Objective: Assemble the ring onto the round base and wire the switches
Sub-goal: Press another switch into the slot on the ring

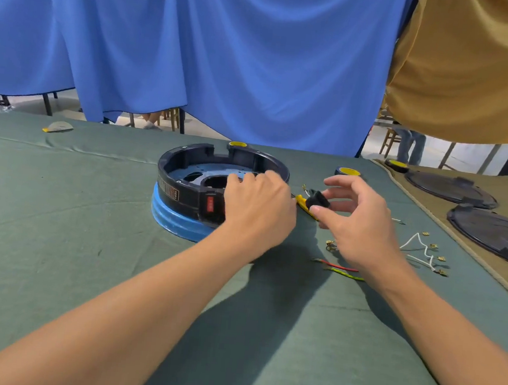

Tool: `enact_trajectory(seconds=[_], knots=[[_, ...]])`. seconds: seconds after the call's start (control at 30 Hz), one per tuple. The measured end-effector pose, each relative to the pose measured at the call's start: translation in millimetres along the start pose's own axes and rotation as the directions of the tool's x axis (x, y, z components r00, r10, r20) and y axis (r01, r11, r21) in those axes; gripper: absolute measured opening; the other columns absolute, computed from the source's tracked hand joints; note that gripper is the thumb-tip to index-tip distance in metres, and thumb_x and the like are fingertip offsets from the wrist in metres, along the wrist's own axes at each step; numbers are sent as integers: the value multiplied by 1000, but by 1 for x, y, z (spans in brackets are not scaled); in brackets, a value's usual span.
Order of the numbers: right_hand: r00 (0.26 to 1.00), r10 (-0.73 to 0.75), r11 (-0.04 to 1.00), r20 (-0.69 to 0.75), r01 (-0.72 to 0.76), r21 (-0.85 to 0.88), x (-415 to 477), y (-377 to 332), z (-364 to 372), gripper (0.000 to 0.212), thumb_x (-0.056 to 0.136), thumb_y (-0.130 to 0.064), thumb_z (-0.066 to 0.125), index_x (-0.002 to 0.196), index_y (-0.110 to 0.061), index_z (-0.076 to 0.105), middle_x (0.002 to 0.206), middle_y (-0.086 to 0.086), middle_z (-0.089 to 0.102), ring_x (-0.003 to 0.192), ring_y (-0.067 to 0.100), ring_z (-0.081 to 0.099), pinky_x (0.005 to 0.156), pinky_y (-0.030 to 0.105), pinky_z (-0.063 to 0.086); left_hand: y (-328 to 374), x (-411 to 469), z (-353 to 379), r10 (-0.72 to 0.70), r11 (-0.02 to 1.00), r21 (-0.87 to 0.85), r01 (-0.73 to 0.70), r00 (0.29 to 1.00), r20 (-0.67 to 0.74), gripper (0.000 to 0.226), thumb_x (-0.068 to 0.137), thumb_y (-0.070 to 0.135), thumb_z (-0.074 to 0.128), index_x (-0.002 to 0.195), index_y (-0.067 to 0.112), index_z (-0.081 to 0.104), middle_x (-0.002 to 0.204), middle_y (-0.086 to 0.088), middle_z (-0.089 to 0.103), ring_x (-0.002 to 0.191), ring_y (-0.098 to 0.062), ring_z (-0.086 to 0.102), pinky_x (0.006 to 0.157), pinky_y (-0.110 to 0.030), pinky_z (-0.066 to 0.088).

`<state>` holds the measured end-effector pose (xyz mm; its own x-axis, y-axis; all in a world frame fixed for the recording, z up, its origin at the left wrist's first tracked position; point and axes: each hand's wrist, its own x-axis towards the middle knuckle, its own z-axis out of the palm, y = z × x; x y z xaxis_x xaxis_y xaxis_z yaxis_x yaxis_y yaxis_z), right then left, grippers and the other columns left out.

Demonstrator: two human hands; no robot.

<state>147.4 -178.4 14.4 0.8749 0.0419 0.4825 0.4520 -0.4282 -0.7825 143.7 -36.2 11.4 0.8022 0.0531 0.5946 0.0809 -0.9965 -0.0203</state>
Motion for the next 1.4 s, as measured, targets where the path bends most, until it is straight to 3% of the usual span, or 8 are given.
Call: enact_trajectory(seconds=[0.23, 0.5, 0.7, 0.87, 1.03, 1.2, 1.3, 1.4], knots=[[992, -118, 975, 52, 125, -185, -3, 6, -2, 30, 73, -9, 80, 97, -22, 70, 96, -6, 67, 85, 8, 60, 69, -2, 35, -32, -11, 4, 134, 986, -78, -146, 981, -144, 39, 96, 42, 47, 66, 17, 55, 61, -1, 65, 60, -27, 62, 67, -34, 40], [983, -178, 969, 44, 183, -164, -6, 6, 3, 28, 75, -9, 77, 91, -29, 67, 97, -11, 65, 83, -5, 57, 71, -1, 37, -115, -20, -4, 230, 928, -248, -280, 950, -211, 57, 95, 46, 34, 59, 12, 63, 53, -2, 56, 58, -25, 56, 70, -33, 45], [994, -101, 994, -30, 102, 28, -4, 7, 9, 27, 80, -9, 74, 99, -26, 66, 93, -3, 68, 82, 9, 67, 73, 37, 59, -51, -1, -20, 99, 994, -37, -106, 983, -157, 50, 98, 44, 39, 56, 17, 39, 51, 6, 38, 61, -28, 51, 60, -32, 28], [995, -97, 987, -15, 98, 124, -7, 9, 7, 38, 86, -4, 68, 112, -32, 67, 102, 1, 63, 83, 10, 68, 63, 25, 59, 2, 20, 2, -62, 998, -24, 63, 996, 64, 34, 100, 41, 41, 105, 13, 60, 106, -9, 67, 104, -32, 61, 70, -36, 29], [995, -104, 991, 2, 104, 85, -6, 10, 7, 32, 82, -7, 73, 108, -26, 71, 110, -4, 62, 83, 12, 69, 79, 34, 58, -10, 8, 13, 116, 972, 209, -108, 993, -29, 25, 100, 30, 44, 92, 15, 62, 89, -3, 72, 87, -25, 65, 67, -32, 26], [996, -61, 997, 61, 59, 41, -5, 11, 5, 45, 75, -8, 79, 117, -20, 68, 119, -5, 57, 88, 14, 69, 92, 36, 53, -68, -10, 9, 349, 937, 101, -334, 901, -258, 32, 96, 37, 52, 77, 18, 68, 65, 4, 68, 68, -23, 66, 61, -31, 42], [996, -73, 997, 57, 71, 33, -4, 9, 7, 53, 72, -11, 83, 122, -18, 66, 115, -11, 54, 86, 9, 69, 88, 26, 53, -101, -19, -1, 453, 876, 4, -483, 818, -354, 27, 92, 32, 60, 76, 14, 73, 56, 2, 62, 55, -24, 61, 59, -31, 46], [986, -163, 987, 19, 163, -1, -5, 6, 13, 51, 72, -10, 83, 120, -15, 67, 111, -8, 57, 81, 1, 66, 78, 7, 49, -91, -18, -15, 303, 940, -53, -336, 898, -320, 48, 97, 42, 43, 64, 15, 66, 52, 3, 58, 52, -24, 58, 60, -31, 42]])
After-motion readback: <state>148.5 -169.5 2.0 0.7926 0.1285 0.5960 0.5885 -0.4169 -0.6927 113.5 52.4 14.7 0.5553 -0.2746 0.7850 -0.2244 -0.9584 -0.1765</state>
